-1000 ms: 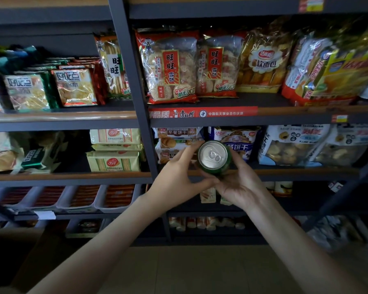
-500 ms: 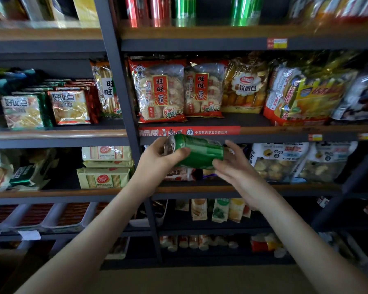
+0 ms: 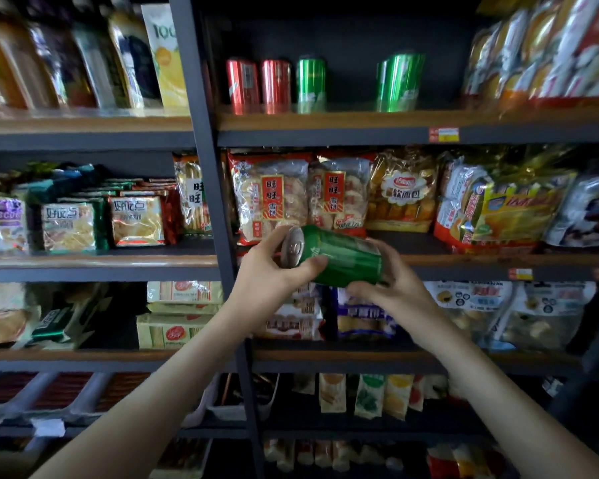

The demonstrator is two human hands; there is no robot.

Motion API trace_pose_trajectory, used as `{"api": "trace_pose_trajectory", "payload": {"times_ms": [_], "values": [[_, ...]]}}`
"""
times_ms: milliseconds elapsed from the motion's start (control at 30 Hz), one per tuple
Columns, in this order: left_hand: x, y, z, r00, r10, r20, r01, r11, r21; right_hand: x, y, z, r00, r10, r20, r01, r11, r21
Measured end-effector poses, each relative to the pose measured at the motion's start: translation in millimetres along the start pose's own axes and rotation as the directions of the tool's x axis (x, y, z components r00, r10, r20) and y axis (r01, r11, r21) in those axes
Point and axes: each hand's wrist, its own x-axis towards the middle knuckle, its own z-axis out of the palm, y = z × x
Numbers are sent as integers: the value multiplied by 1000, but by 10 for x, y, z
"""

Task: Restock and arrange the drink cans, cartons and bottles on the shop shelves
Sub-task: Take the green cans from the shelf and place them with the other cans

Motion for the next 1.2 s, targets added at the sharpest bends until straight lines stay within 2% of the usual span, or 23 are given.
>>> {"api": "trace_pose_trajectory", "payload": {"times_ms": [33, 100, 167, 233, 300, 367, 433, 467, 533, 600, 667, 800, 900, 1033, 1200], "values": [[86, 53, -3, 1000, -11, 10, 12, 996, -91, 55, -41, -65, 1000, 3, 30, -7, 989, 145], [281, 183, -24, 996, 2, 91, 17, 978, -208, 160, -200, -188, 995, -96, 31, 81, 943, 323], [489, 356, -48, 978, 44, 203, 11, 965, -261, 275, -491, -317, 978, -206, -34, 201, 888, 414], [680, 594, -69, 958, 83, 275, -13, 969, -247, 419, -820, -489, 945, -320, -65, 319, 865, 387], [904, 806, -107, 951, 150, 272, -130, 987, -91, 598, -1142, -686, 909, -406, -93, 416, 883, 218], [1146, 956, -180, 950, 250, 189, -281, 947, 156, 825, -1394, -852, 861, -491, -133, 484, 871, -83], [1386, 1047, -261, 938, 336, 81, -340, 857, 387, 1100, -1574, -950, 785, -601, -147, 503, 758, -415], [1512, 1066, -309, 926, 375, 40, -346, 804, 484, 1241, -1631, -965, 746, -652, -133, 505, 685, -525], [1735, 1101, -387, 892, 450, 40, -349, 630, 694, 1536, -1684, -970, 706, -704, -79, 502, 576, -645], [1994, 1105, -467, 860, 498, 111, -354, 427, 832, 1851, -1695, -977, 710, -703, -31, 491, 526, -694], [2274, 1083, -522, 834, 529, 157, -364, 313, 878, 2170, -1702, -986, 735, -678, 9, 469, 500, -728], [2860, 978, -539, 830, 519, 202, -346, 196, 917, 2764, -1739, -931, 850, -524, -42, 317, 574, -755], [3241, 845, -505, 858, 454, 242, -311, 83, 947, 3162, -1709, -834, 924, -368, -106, 171, 644, -746], [3595, 701, -493, 903, 296, 311, -301, -79, 950, 3551, -1593, -765, 956, -246, -157, 50, 668, -743], [3863, 642, -469, 928, 194, 320, -305, -104, 947, 3822, -1495, -831, 971, -171, -165, -23, 625, -780]]}}
